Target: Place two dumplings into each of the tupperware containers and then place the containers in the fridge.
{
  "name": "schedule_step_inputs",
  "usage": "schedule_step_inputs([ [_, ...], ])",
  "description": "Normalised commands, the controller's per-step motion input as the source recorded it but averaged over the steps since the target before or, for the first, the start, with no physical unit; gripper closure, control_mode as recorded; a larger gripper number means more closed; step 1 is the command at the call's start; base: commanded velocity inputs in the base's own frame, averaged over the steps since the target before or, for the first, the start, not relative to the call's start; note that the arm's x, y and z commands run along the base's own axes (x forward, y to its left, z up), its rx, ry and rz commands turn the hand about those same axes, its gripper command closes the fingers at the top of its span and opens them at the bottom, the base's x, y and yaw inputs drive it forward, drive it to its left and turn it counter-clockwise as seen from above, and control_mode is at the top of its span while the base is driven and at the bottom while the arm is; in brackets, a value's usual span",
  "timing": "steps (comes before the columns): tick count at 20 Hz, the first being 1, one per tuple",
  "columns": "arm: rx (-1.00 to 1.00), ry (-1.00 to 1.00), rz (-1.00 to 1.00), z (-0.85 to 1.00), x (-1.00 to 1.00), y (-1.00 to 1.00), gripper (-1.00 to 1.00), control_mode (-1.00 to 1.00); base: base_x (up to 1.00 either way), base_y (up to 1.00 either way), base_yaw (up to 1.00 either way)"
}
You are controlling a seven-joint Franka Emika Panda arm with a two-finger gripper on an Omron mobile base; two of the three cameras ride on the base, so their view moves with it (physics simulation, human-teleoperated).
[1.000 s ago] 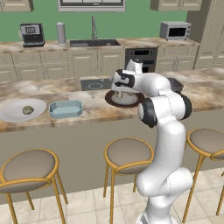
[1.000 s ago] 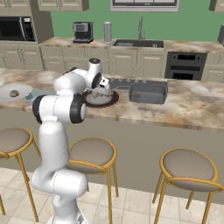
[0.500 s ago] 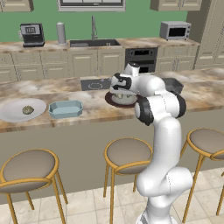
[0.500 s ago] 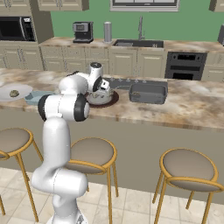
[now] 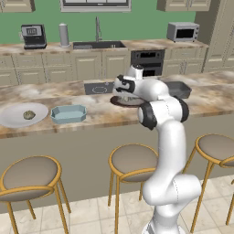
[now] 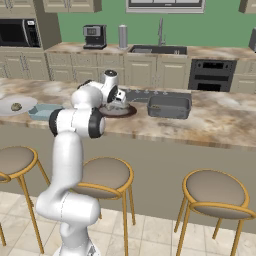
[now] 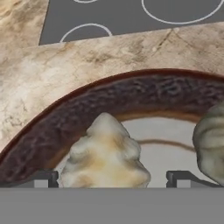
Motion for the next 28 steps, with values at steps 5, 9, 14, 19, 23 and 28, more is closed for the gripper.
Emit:
schedule_step_inputs([
  [5, 0.00, 0.00, 0.03, -0.05, 0.00, 0.07, 1.00, -1.00, 0.00, 0.00, 0.00],
  [9, 0.00, -0.03, 0.00, 0.12, -0.14, 0.00, 1.00, -1.00, 0.00, 0.00, 0.00],
  [14, -0.05, -0.08, 0.00, 0.41, -0.23, -0.11, 1.00, -1.00, 0.00, 0.00, 0.00],
  [19, -0.10, -0.07, 0.00, 0.39, -0.38, -0.45, 1.00, -1.00, 0.00, 0.00, 0.00],
  [23, -0.10, -0.01, -0.04, 0.35, -0.19, -0.57, 1.00, -1.00, 0.00, 0.00, 0.00],
  [28, -0.11, -0.02, -0.08, 0.13, -0.02, -0.70, 1.00, -1.00, 0.00, 0.00, 0.00],
])
